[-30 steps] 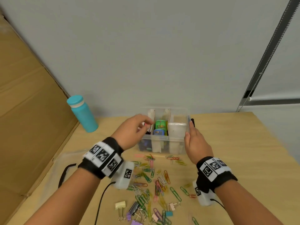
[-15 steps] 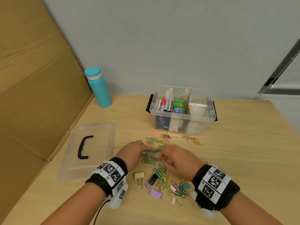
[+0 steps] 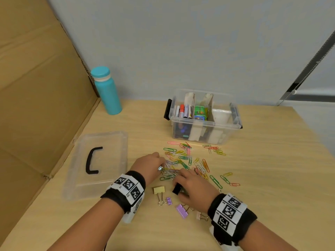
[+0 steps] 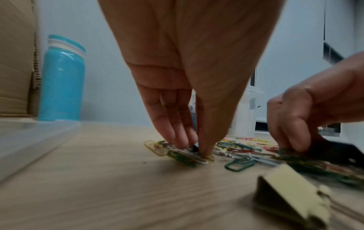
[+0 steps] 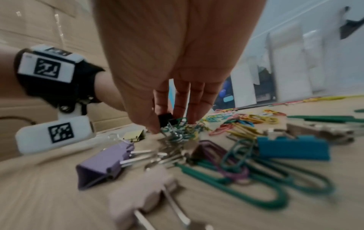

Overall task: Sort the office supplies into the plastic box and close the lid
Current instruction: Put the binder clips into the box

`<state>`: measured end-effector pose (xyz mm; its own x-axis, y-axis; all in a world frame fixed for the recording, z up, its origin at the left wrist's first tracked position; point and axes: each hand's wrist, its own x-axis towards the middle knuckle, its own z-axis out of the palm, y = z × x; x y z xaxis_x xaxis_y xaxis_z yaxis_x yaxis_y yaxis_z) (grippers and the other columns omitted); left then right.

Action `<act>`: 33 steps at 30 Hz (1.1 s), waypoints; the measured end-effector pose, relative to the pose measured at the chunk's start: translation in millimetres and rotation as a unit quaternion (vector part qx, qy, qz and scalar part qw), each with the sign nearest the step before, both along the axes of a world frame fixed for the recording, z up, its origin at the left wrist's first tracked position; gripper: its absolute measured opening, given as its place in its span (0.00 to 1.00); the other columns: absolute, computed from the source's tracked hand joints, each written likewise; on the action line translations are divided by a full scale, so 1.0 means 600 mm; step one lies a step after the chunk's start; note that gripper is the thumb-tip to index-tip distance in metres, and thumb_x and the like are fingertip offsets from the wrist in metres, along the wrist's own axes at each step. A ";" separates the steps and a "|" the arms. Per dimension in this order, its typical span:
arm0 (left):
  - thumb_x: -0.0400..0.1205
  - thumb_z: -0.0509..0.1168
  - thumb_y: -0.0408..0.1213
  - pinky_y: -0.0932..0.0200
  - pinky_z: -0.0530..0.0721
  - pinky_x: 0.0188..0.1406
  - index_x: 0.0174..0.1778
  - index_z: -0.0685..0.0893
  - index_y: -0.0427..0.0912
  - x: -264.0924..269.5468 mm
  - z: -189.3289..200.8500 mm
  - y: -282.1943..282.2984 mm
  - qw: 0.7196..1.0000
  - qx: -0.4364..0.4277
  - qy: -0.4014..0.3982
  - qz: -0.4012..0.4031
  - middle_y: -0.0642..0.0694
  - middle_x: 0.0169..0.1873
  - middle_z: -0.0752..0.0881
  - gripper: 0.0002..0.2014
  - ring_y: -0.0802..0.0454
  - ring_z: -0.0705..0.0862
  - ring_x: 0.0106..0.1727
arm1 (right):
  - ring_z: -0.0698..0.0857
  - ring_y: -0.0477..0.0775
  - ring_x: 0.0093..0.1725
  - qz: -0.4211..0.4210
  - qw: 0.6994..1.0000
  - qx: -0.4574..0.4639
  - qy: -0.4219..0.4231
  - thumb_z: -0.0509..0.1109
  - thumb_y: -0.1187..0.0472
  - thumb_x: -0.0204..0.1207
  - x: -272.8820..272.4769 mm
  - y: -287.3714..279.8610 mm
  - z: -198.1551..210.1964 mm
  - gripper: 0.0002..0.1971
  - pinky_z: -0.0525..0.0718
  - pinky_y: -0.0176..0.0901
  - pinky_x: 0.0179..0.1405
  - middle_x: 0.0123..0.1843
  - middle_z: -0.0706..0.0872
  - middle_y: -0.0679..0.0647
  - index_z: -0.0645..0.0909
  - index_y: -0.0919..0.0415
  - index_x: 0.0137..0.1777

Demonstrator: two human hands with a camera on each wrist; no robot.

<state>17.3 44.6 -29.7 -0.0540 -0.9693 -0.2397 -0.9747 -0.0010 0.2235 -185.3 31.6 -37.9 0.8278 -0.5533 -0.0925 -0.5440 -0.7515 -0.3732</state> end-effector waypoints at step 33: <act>0.82 0.56 0.32 0.63 0.70 0.43 0.41 0.76 0.52 0.031 0.004 0.085 0.953 0.033 0.280 0.106 0.52 0.41 0.71 0.10 0.55 0.73 0.41 | 0.77 0.49 0.52 0.066 0.972 0.175 0.143 0.77 0.49 0.67 -0.017 0.008 0.025 0.28 0.81 0.47 0.52 0.55 0.72 0.47 0.71 0.42 0.65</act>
